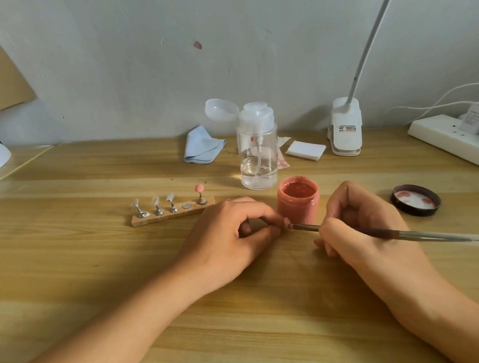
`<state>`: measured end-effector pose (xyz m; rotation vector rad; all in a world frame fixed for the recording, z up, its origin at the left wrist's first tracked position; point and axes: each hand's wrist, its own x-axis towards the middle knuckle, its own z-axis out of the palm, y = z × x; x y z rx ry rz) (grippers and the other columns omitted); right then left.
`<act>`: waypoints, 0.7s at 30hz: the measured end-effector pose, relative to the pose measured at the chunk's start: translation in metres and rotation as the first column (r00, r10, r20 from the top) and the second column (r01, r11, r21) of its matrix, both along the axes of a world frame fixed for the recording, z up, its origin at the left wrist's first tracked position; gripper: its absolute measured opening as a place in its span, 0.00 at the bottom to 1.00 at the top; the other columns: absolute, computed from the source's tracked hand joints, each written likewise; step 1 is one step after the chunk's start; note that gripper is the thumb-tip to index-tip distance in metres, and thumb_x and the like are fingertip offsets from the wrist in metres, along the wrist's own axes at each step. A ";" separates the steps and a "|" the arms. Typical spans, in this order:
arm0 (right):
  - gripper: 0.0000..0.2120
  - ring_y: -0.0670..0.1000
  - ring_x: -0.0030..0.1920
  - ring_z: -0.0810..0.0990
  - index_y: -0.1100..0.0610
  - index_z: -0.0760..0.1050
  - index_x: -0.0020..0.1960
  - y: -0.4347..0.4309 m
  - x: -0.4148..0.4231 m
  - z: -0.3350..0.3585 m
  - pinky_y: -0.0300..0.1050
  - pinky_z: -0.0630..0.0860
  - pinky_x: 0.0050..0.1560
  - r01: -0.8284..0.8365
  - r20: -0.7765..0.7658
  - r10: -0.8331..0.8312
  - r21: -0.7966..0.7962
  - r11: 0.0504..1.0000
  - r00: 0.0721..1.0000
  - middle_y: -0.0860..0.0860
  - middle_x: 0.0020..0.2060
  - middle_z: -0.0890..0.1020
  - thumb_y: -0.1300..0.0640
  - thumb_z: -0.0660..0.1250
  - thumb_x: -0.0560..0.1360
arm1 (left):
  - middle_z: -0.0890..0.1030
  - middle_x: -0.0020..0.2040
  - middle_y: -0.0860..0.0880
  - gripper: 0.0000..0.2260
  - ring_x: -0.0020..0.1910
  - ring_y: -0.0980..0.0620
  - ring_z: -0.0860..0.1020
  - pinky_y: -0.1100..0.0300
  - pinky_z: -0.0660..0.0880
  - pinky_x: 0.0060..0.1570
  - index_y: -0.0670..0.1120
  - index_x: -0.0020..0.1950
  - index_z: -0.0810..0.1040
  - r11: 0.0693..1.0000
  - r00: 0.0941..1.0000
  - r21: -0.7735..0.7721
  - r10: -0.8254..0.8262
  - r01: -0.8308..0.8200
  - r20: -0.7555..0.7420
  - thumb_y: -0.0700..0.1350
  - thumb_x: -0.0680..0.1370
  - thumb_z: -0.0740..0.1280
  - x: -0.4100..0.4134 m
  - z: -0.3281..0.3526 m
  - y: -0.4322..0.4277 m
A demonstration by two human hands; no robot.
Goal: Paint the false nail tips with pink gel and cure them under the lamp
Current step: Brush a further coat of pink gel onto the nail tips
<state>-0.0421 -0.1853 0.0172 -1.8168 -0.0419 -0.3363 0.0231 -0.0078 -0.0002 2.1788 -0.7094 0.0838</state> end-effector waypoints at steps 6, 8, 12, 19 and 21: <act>0.07 0.61 0.34 0.72 0.59 0.69 0.36 -0.001 0.000 -0.001 0.53 0.70 0.38 0.004 -0.008 -0.004 0.026 1.000 1.000 0.61 0.28 0.71 0.57 0.64 0.63 | 0.82 0.44 0.55 0.06 0.39 0.55 0.72 0.52 0.73 0.44 0.54 0.49 0.86 1.000 1.000 0.001 -0.009 0.009 -0.011 0.44 0.76 0.72 -0.001 0.001 0.000; 0.06 0.58 0.34 0.73 0.58 0.69 0.36 -0.002 0.001 -0.002 0.48 0.68 0.38 0.002 -0.019 -0.002 0.030 1.000 1.000 0.57 0.28 0.72 0.57 0.63 0.62 | 0.82 0.44 0.55 0.06 0.39 0.55 0.73 0.52 0.73 0.45 0.55 0.49 0.86 1.000 1.000 0.004 -0.008 0.008 -0.013 0.44 0.76 0.72 -0.001 0.001 0.000; 0.06 0.62 0.34 0.74 0.58 0.70 0.36 -0.002 0.000 -0.002 0.50 0.69 0.38 0.018 -0.023 -0.017 0.039 0.999 1.000 0.56 0.27 0.73 0.57 0.64 0.62 | 0.82 0.44 0.56 0.06 0.39 0.56 0.72 0.53 0.73 0.45 0.55 0.48 0.85 1.000 1.000 -0.002 -0.011 0.011 -0.019 0.44 0.76 0.72 -0.001 0.002 0.000; 0.06 0.52 0.30 0.71 0.58 0.69 0.36 0.002 -0.002 0.004 0.69 0.74 0.44 0.016 -0.027 -0.015 0.067 0.998 1.000 0.55 0.26 0.73 0.57 0.64 0.62 | 0.82 0.43 0.60 0.09 0.38 0.58 0.73 0.61 0.72 0.43 0.58 0.46 0.84 1.000 0.999 -0.018 -0.023 0.023 -0.024 0.42 0.75 0.73 -0.001 0.001 0.001; 0.05 0.50 0.29 0.71 0.58 0.70 0.37 0.000 -0.002 0.001 0.68 0.75 0.44 -0.002 0.010 0.000 0.119 0.993 1.000 0.53 0.26 0.73 0.57 0.65 0.65 | 0.83 0.44 0.61 0.09 0.38 0.58 0.73 0.61 0.72 0.43 0.57 0.46 0.84 0.999 0.999 -0.027 -0.038 0.037 -0.029 0.41 0.76 0.72 0.000 0.001 0.001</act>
